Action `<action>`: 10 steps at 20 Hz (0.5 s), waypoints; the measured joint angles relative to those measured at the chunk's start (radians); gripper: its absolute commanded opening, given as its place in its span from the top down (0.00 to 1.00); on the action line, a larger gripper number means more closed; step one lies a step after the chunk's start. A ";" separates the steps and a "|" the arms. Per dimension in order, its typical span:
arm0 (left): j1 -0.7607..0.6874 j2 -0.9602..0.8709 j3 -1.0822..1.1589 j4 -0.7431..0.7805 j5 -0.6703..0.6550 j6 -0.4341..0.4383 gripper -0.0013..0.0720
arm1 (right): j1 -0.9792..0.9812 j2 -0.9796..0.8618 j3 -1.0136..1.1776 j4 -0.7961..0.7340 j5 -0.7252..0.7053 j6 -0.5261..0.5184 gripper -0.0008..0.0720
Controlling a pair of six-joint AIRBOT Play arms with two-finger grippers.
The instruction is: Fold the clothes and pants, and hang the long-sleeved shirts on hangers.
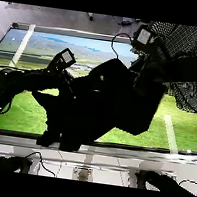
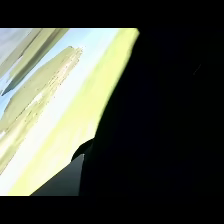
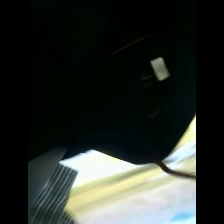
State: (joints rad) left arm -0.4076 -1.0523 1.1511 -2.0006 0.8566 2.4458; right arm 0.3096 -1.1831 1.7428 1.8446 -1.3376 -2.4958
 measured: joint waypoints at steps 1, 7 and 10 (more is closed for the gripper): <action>0.000 0.000 0.000 -0.002 -0.006 -0.026 0.95 | 0.000 0.023 0.000 -0.072 0.019 0.062 0.35; -0.004 -0.001 0.000 -0.024 -0.055 -0.095 0.95 | 0.008 0.149 -0.033 -0.074 0.146 0.575 0.35; -0.019 0.000 0.000 -0.054 -0.081 -0.108 0.95 | 0.042 0.154 -0.181 0.074 0.281 0.764 0.35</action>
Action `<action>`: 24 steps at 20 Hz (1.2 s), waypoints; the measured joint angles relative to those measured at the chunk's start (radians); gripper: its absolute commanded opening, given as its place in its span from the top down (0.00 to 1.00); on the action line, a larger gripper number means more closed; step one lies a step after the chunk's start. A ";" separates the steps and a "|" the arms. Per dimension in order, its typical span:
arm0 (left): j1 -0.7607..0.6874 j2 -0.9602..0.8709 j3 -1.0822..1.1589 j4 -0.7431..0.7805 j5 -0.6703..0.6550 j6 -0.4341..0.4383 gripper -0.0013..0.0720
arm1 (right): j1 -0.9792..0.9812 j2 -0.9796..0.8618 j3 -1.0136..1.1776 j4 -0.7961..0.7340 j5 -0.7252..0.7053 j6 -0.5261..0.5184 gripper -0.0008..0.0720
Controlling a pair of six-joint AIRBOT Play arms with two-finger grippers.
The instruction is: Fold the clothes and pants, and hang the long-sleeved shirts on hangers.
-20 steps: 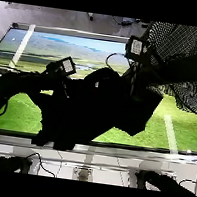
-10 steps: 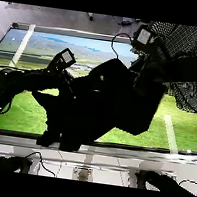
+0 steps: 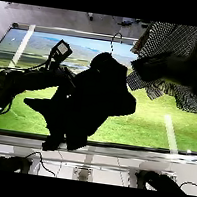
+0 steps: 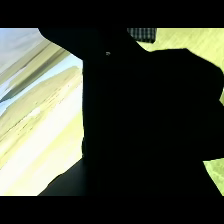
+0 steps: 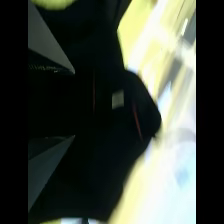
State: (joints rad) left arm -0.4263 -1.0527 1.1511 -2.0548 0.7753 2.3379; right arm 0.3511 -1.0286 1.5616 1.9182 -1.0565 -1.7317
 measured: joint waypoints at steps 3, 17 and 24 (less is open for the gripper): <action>-0.031 0.003 0.000 -0.013 -0.013 0.005 0.95 | 0.039 -0.016 -0.218 0.108 0.240 0.219 0.36; -0.140 0.014 -0.001 -0.012 -0.029 0.025 0.95 | 0.201 -0.119 -0.502 0.271 0.891 0.645 0.36; -0.135 0.022 0.000 0.033 -0.074 0.023 0.95 | 0.157 0.034 -0.507 0.164 0.790 0.612 0.35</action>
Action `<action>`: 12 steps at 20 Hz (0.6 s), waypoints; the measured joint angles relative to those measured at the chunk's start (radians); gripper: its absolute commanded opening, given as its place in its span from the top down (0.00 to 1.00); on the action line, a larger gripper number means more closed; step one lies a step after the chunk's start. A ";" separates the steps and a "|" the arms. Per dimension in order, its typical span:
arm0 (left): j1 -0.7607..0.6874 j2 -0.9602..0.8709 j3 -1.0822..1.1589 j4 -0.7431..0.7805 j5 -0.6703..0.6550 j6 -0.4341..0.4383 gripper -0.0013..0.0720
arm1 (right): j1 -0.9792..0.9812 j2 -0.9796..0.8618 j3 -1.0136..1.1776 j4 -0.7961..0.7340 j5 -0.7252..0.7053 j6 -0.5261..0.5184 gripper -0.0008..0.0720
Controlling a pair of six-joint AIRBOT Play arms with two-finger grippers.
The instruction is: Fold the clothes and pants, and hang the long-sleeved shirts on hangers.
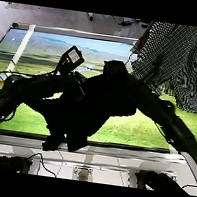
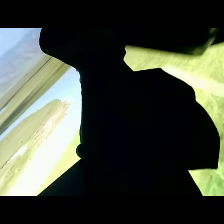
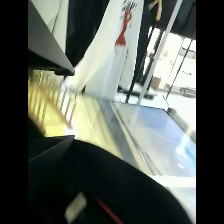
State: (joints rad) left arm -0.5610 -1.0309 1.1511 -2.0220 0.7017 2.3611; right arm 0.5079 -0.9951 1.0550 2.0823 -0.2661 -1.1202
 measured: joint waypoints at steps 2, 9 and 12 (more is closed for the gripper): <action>0.001 0.000 0.000 0.001 -0.031 -0.003 0.95 | -0.030 0.059 -0.020 -0.062 -0.077 -0.008 0.35; 0.000 0.000 0.000 -0.018 -0.064 -0.005 0.95 | -0.043 0.061 -0.150 -0.090 0.096 0.055 0.36; 0.000 0.005 0.000 -0.026 -0.068 -0.005 0.95 | -0.002 -0.017 -0.167 -0.078 0.264 0.098 0.38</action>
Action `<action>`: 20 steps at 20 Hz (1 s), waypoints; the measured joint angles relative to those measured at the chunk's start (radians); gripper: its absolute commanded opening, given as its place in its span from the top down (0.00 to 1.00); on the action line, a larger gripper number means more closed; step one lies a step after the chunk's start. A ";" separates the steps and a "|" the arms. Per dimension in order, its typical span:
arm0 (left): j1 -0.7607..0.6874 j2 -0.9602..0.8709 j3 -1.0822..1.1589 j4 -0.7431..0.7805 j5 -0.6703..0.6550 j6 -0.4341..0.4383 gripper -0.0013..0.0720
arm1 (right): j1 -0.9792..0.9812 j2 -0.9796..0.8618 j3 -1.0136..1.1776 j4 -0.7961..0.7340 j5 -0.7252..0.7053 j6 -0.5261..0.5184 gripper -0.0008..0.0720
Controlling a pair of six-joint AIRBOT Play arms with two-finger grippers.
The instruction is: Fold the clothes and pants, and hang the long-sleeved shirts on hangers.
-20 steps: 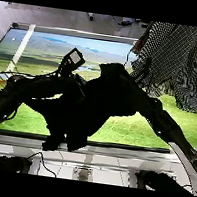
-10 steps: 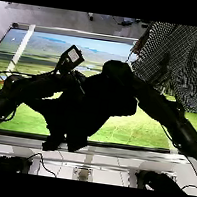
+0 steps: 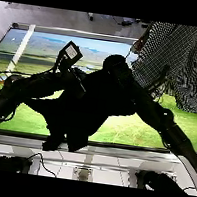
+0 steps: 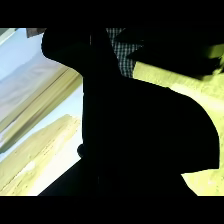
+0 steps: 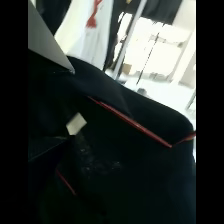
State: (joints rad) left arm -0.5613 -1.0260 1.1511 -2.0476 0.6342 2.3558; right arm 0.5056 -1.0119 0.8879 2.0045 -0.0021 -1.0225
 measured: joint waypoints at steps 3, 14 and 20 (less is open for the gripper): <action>0.001 0.014 0.000 -0.001 -0.003 -0.001 0.95 | 0.042 -0.072 -0.006 -0.004 0.153 0.039 0.52; 0.001 0.040 0.000 -0.007 0.014 -0.001 0.95 | 0.079 -0.140 0.079 -0.152 0.274 0.185 0.49; 0.000 0.040 0.000 -0.004 0.020 0.002 0.95 | 0.064 -0.080 0.090 -0.200 0.038 0.167 0.48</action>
State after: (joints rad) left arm -0.5610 -0.9855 1.1507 -2.0518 0.6540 2.3577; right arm 0.5694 -1.0924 0.9783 1.8050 0.0357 -0.8555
